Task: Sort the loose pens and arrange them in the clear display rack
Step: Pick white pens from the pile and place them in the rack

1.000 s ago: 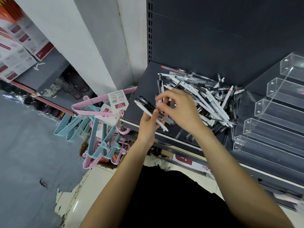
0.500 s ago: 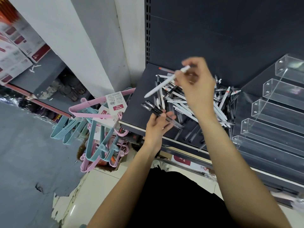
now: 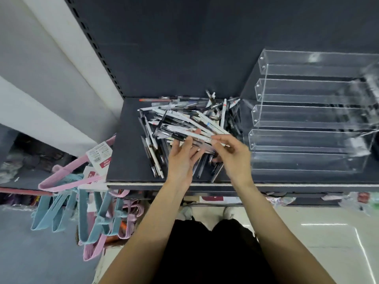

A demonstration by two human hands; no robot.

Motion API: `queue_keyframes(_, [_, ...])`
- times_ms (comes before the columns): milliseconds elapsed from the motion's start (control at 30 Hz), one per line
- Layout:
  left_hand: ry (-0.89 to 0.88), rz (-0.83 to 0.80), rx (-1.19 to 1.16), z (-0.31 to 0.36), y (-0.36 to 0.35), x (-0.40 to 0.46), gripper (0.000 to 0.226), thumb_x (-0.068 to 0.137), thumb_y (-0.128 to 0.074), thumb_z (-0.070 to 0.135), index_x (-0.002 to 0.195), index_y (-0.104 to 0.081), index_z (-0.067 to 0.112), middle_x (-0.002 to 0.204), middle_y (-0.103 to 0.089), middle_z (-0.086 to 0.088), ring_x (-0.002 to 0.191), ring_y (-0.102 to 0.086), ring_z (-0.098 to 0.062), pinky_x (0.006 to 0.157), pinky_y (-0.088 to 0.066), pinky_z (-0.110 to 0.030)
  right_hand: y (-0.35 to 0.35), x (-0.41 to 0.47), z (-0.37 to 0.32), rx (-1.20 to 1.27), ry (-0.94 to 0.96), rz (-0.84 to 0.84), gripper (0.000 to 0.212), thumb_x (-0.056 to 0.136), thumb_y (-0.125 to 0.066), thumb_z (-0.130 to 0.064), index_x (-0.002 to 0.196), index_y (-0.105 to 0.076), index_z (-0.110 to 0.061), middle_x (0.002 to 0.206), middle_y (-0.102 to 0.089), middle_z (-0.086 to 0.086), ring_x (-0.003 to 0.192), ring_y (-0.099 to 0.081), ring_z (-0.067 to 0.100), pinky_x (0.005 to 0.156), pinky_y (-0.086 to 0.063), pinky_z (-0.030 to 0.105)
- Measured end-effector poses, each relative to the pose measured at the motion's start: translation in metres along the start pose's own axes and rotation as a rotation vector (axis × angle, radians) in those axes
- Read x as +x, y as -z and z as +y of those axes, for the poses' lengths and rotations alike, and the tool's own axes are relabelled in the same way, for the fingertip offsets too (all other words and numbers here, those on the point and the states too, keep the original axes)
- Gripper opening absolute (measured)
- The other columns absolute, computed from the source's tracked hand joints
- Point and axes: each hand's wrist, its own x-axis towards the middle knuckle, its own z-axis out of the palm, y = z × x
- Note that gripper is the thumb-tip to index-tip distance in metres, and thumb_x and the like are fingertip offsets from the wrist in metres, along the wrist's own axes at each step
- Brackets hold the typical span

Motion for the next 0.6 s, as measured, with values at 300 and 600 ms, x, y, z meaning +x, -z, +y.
queue_keyframes(300, [-0.208,-0.062,0.227,-0.059,-0.116,-0.012,0.01,0.094,-0.054,0.004,0.101,-0.057,0.01,0.102,-0.072,-0.003,0.093,-0.068,-0.014,0.075,-0.056,-0.025,0.137,0.02,-0.015,0.002,0.095,-0.098,0.012,0.085,-0.067,-0.008,0.093,-0.07,-0.016,0.089,-0.072,0.003,0.078,-0.071,0.014,0.069,-0.057,0.024])
queue_keyframes(600, [-0.252,0.067,0.05,-0.099,-0.197,-0.01,0.016,0.093,-0.057,0.01,0.108,-0.061,0.012,0.101,-0.071,0.0,0.099,-0.069,-0.021,0.084,-0.057,-0.032,0.269,0.106,-0.047,-0.43,0.441,0.04,0.015,0.083,-0.071,-0.024,0.093,-0.068,-0.036,0.075,-0.066,-0.011,0.071,-0.058,0.012,0.069,-0.05,0.033])
